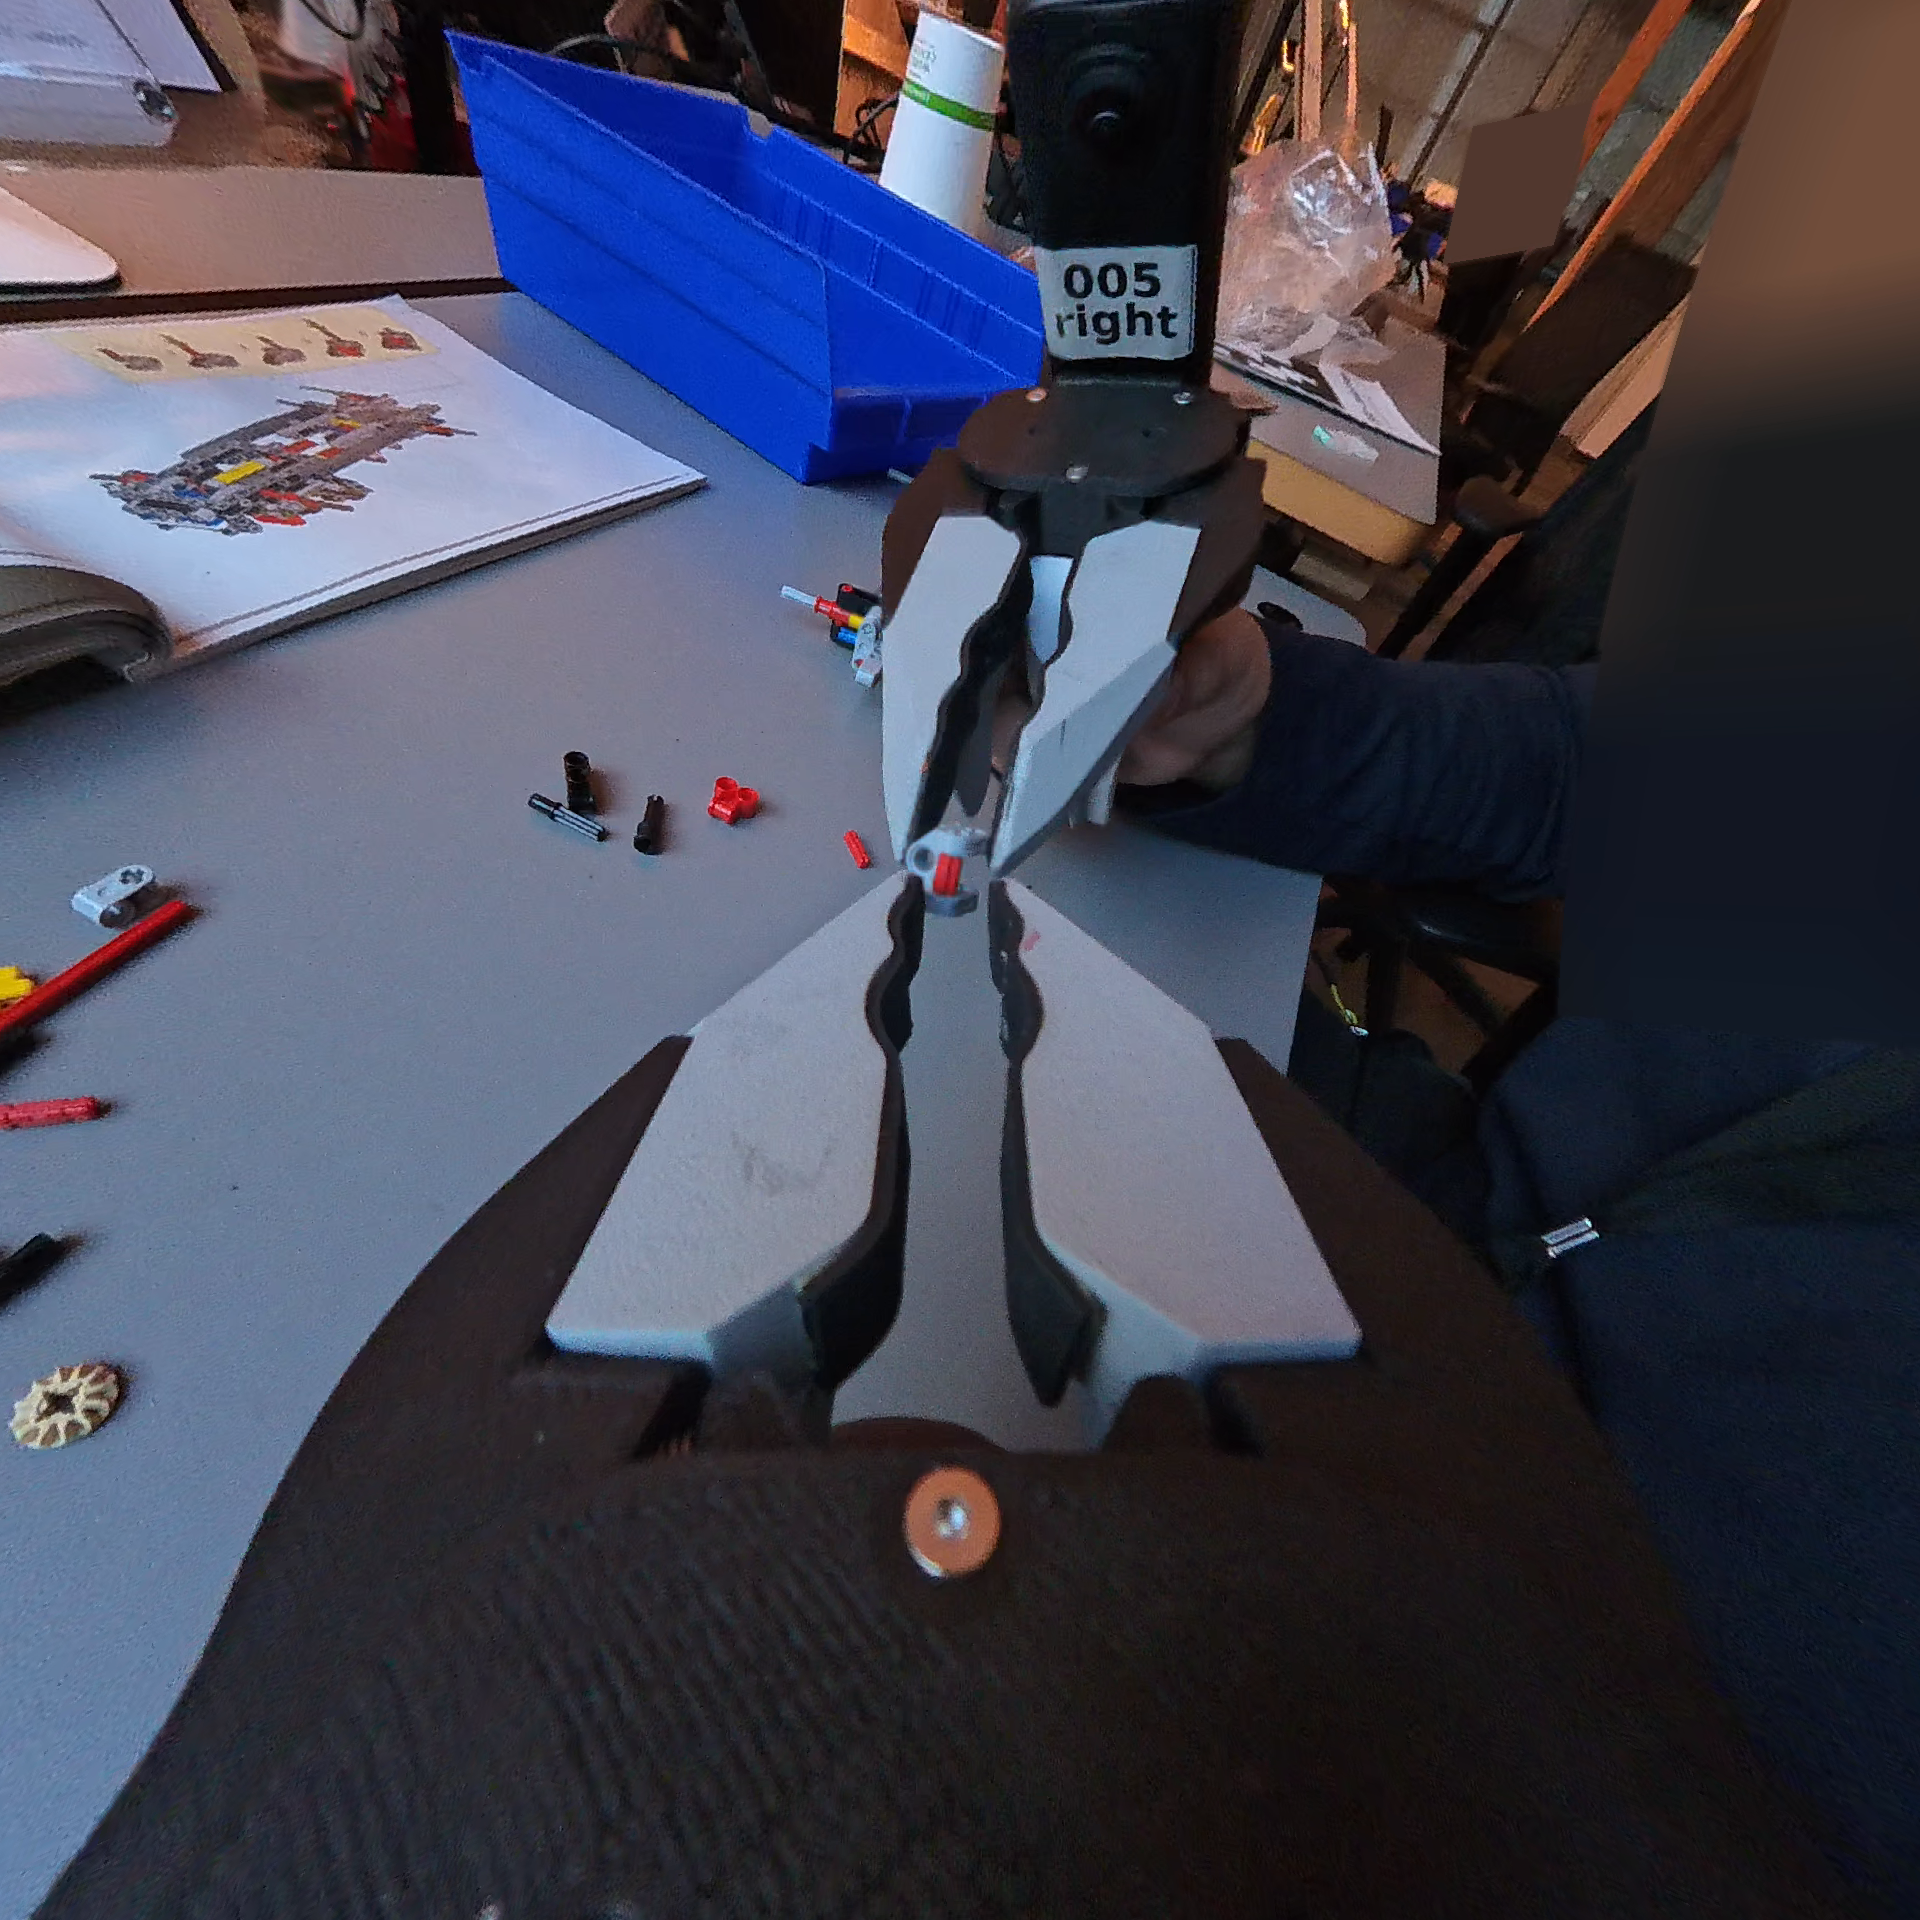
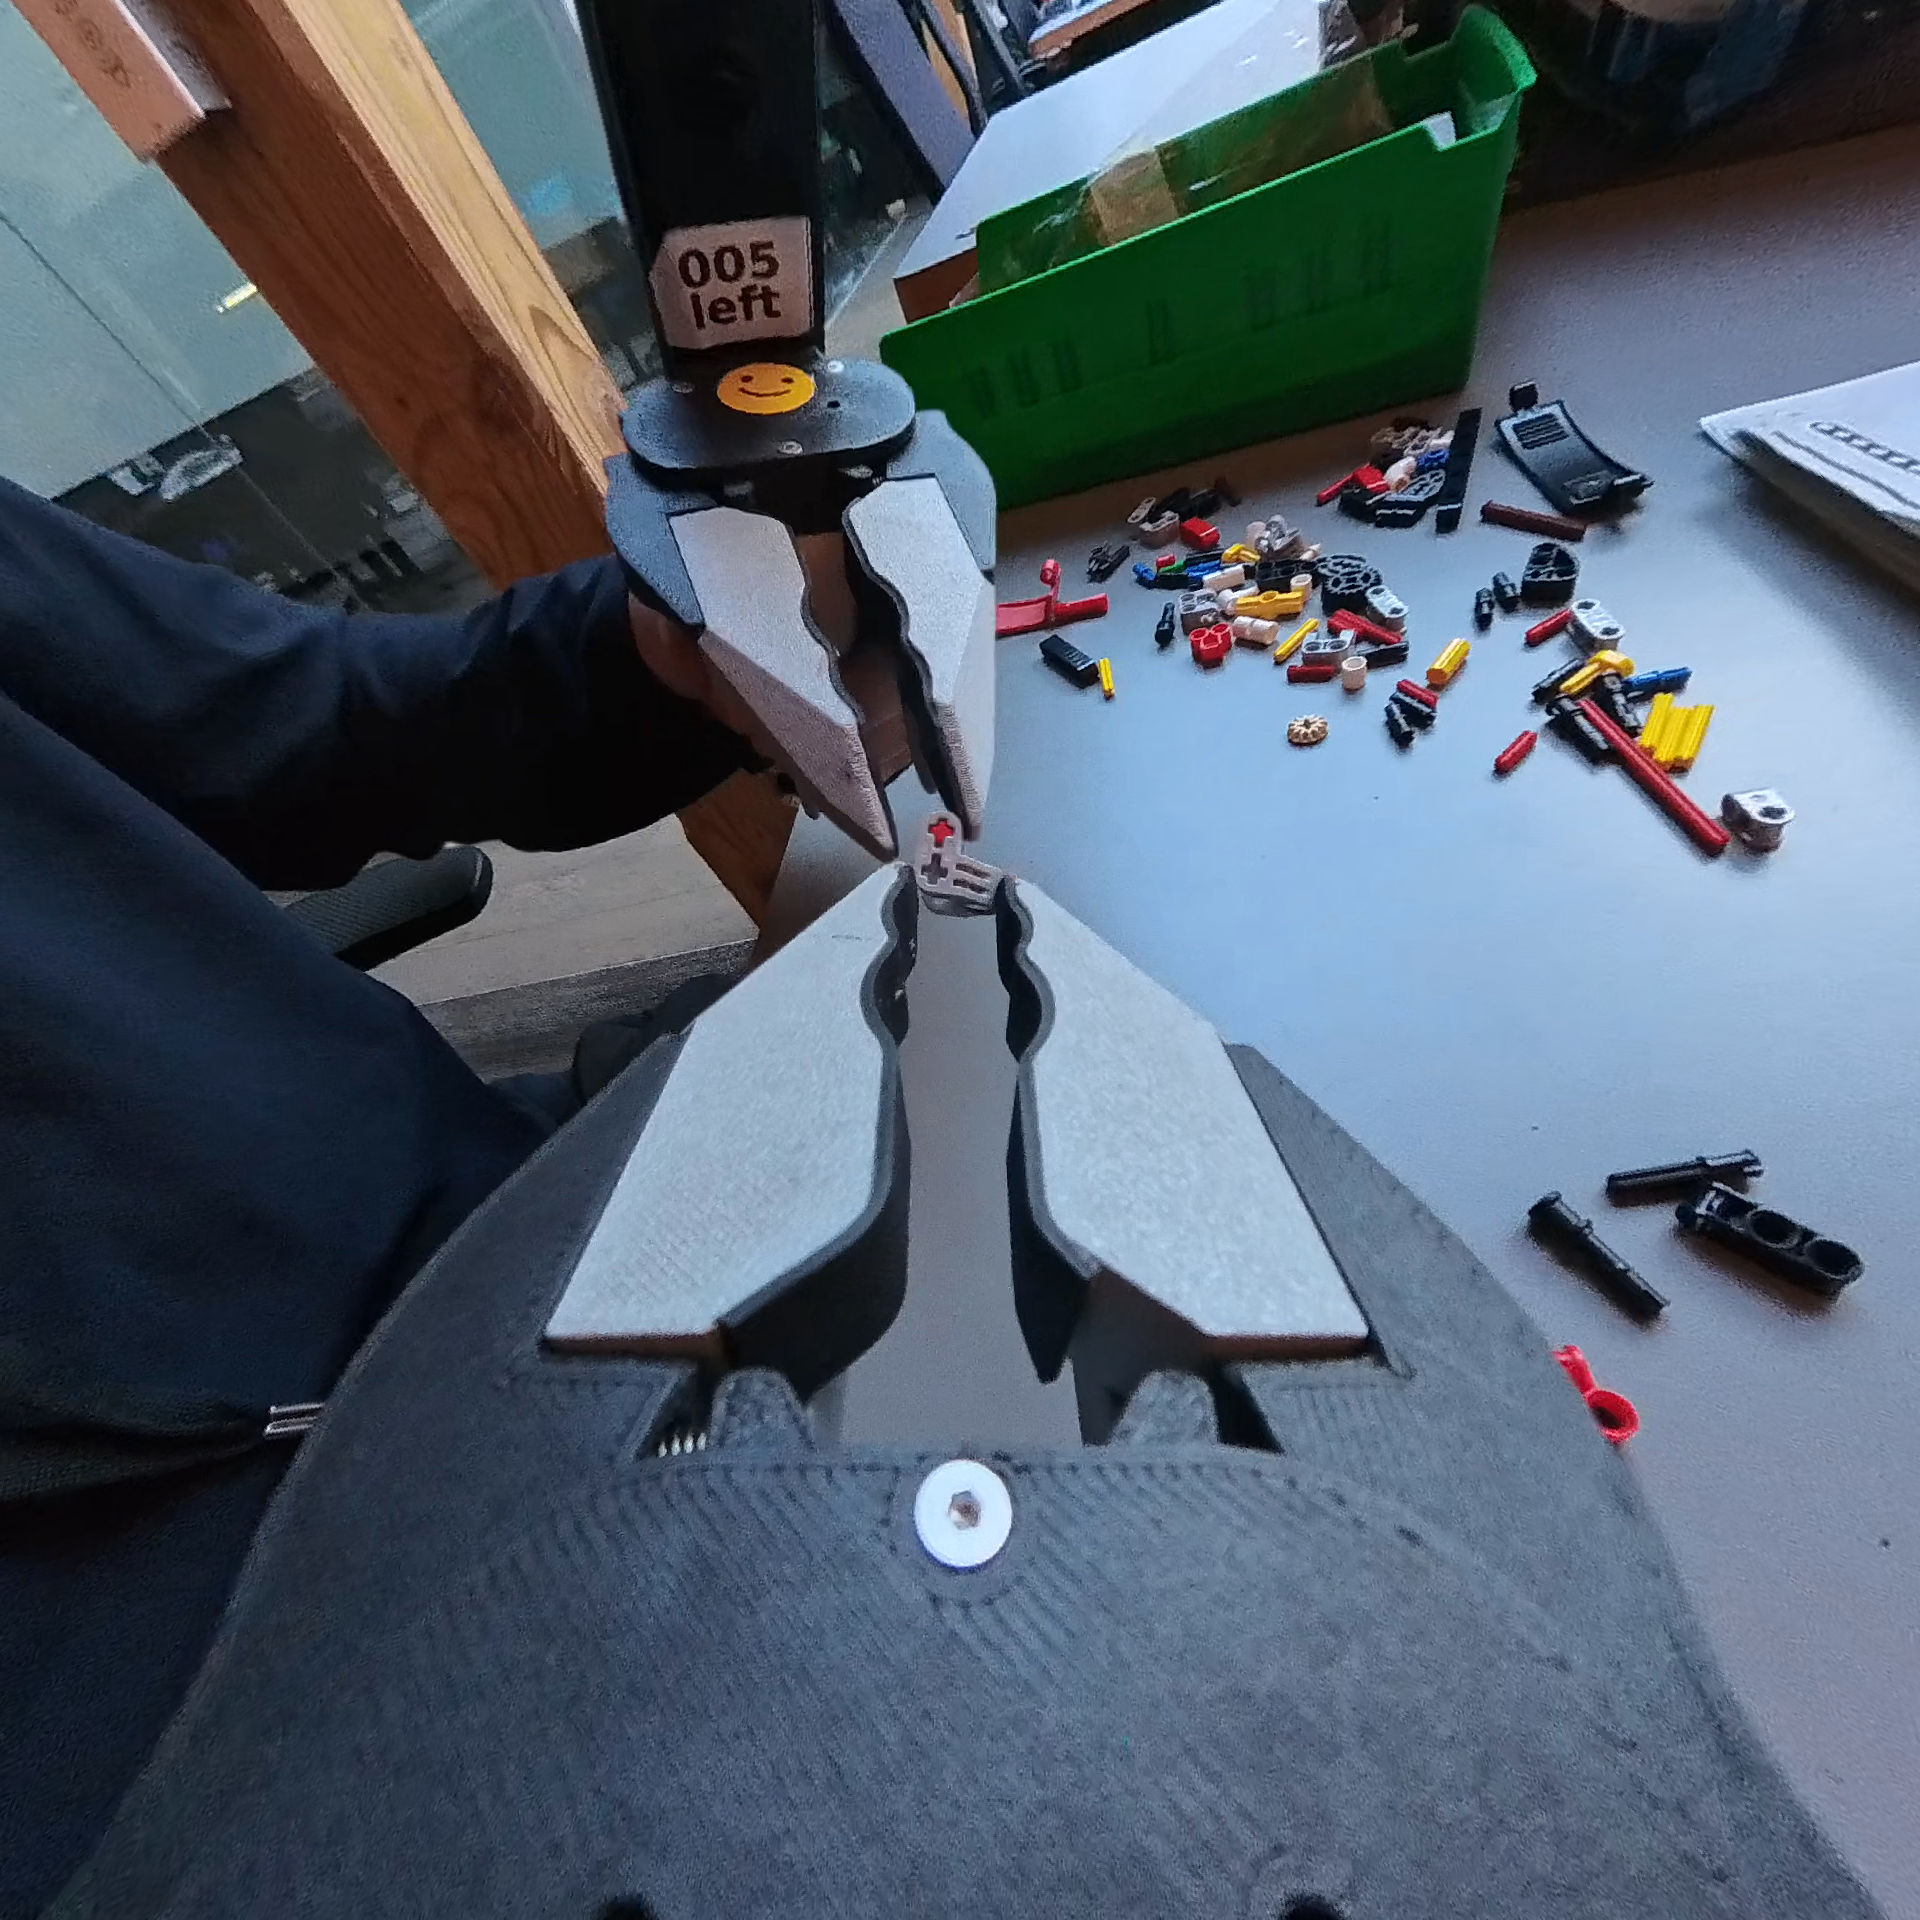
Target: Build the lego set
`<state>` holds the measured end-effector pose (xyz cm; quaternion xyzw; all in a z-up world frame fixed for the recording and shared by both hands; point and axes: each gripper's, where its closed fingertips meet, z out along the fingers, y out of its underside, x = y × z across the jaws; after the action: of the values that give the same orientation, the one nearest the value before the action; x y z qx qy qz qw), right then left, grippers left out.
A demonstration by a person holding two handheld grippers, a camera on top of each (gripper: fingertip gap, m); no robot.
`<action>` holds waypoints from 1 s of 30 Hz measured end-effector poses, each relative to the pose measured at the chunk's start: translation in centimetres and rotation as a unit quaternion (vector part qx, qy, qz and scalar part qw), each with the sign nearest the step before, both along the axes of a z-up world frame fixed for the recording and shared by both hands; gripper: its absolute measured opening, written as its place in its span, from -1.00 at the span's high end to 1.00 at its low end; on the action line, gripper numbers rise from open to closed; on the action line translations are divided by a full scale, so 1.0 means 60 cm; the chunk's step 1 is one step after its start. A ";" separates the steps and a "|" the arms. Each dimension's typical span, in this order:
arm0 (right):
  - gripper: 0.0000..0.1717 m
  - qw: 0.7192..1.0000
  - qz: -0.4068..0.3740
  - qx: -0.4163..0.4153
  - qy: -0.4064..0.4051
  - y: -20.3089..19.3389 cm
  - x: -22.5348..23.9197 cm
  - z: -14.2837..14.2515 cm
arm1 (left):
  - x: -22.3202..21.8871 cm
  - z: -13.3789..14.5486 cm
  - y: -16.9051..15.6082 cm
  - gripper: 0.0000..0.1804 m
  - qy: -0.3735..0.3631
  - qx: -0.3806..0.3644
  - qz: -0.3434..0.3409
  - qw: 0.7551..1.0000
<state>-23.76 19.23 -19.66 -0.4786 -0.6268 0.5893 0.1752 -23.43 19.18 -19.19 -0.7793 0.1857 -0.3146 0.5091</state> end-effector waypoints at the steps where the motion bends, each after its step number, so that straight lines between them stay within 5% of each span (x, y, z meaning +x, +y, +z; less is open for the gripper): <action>1: 0.86 1.000 0.001 0.004 -0.004 -0.001 0.000 -0.003 | 0.001 0.000 0.002 0.89 -0.002 -0.002 -0.002 1.000; 30: 0.89 1.000 -0.010 -0.009 -0.015 0.006 0.002 -0.007 | 0.004 -0.007 0.012 0.98 -0.050 -0.037 -0.021 0.998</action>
<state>-23.65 19.59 -20.08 -0.4953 -0.6188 0.5862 0.1678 -23.19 19.92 -19.63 -0.7769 0.1640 -0.3707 0.4817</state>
